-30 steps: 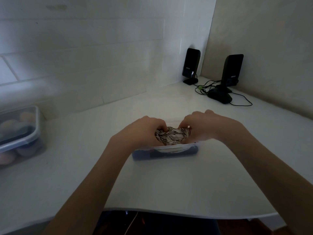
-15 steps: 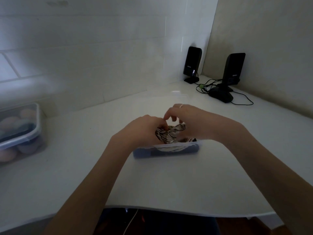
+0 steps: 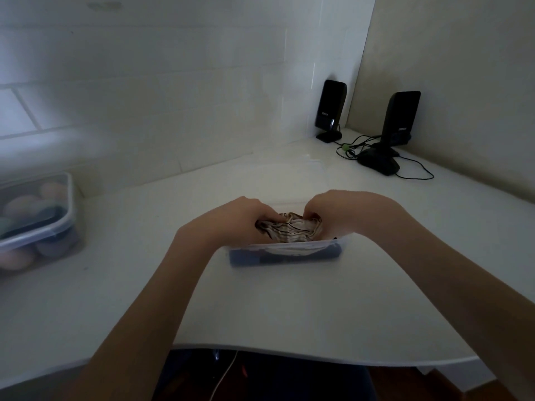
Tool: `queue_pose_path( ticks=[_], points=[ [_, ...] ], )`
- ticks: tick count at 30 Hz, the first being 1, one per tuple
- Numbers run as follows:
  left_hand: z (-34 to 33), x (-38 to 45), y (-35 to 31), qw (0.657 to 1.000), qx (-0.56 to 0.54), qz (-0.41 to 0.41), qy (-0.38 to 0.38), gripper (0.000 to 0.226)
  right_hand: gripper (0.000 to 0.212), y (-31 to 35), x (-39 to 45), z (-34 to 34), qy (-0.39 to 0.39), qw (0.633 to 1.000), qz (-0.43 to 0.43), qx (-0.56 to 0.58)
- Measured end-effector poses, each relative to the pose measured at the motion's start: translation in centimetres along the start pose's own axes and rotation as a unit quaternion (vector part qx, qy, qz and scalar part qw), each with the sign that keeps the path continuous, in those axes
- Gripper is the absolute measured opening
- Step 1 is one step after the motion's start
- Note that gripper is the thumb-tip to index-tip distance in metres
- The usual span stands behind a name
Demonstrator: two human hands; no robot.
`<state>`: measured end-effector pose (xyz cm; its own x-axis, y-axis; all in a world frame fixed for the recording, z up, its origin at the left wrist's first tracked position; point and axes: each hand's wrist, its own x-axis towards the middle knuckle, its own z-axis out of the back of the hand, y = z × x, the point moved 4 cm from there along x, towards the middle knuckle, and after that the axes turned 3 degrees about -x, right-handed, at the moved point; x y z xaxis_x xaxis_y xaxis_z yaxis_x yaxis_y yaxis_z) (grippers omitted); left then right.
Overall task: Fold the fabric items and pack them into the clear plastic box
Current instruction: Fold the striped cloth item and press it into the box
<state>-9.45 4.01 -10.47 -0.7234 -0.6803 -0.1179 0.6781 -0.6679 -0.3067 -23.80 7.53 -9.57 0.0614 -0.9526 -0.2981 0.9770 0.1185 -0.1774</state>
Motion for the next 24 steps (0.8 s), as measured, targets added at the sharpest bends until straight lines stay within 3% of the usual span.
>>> queue_pose_path(
  ticks=[3,13,16,20,24],
  points=[
    [0.3,0.1,-0.2,1.0,0.02,-0.004,0.015,0.049,0.036,-0.1,0.4,-0.1,0.015,0.999,0.008,-0.031],
    [0.2,0.0,-0.3,0.999,0.028,0.017,-0.033,0.046,0.031,-1.2,0.2,-0.6,-0.091,0.993,0.015,-0.074],
    [0.1,-0.3,-0.3,0.998,0.036,0.026,-0.041,0.046,0.036,-1.8,-0.2,-0.7,-0.082,0.996,0.02,-0.008],
    [1.0,-0.9,-0.3,0.997,-0.036,0.037,-0.049,0.054,0.047,-2.6,-1.6,-0.1,-0.068,0.989,0.036,0.125],
    [2.4,-1.3,-0.2,0.994,-0.034,0.034,-0.097,0.041,0.053,-3.7,-3.5,1.4,-0.092,0.972,0.037,0.212]
  ],
)
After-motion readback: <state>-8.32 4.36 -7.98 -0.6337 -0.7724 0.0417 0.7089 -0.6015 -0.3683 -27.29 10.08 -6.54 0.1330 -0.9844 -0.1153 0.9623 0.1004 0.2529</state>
